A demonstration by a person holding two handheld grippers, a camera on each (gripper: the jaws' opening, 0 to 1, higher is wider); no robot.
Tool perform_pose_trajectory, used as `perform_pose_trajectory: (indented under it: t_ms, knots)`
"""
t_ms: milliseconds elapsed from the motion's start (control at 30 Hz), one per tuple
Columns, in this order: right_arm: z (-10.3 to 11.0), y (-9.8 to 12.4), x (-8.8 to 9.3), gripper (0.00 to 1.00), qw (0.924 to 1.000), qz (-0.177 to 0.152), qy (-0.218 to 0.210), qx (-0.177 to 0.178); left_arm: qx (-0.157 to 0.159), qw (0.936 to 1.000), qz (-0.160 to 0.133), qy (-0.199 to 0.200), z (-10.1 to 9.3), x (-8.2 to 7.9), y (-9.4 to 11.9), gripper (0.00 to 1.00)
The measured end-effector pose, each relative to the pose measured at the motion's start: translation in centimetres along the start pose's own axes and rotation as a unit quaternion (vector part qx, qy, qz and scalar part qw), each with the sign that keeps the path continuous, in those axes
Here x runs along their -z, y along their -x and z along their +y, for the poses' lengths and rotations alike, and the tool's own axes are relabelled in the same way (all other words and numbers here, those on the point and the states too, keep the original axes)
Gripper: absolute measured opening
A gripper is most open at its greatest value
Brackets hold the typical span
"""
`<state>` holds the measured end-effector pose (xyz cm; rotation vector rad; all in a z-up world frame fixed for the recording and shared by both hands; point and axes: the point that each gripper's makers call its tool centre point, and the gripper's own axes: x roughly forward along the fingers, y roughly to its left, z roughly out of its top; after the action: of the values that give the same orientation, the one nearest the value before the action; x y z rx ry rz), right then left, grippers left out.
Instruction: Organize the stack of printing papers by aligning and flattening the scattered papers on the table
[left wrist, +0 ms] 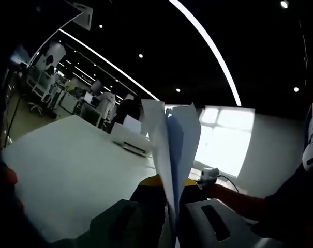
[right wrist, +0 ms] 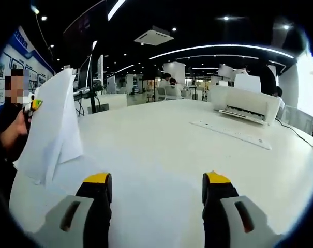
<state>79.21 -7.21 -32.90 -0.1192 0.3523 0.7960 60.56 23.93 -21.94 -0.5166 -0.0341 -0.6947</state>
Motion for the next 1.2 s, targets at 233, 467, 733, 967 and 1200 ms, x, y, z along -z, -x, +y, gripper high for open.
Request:
perform_pose_trajectory:
  t_ms: [233,467,733,967,1200]
  knots:
    - [-0.5,-0.5,0.3,0.67,1.0000,0.004,0.003,0.007,-0.002,1.0000,0.002,0.003,0.0,0.2,0.0,0.06]
    - [-1.2,-0.8,1.1,0.66,0.9998,0.012,-0.006,0.014,-0.001,1.0000,0.005,0.002,-0.1,0.1,-0.2,0.06]
    - [-1.3,-1.0,1.7,0.65,0.9996,0.023,-0.005,0.015,0.000,1.0000,0.007,0.001,-0.2,0.1,-0.3,0.06]
    - [-1.4,-0.9,2.0,0.62,0.9996,0.023,-0.007,0.017,-0.001,1.0000,0.007,0.002,-0.2,0.2,-0.2,0.06]
    - [-1.6,-1.0,2.2,0.61,0.9996,0.020,-0.002,0.021,0.000,1.0000,0.008,0.006,-0.1,0.4,-0.1,0.06]
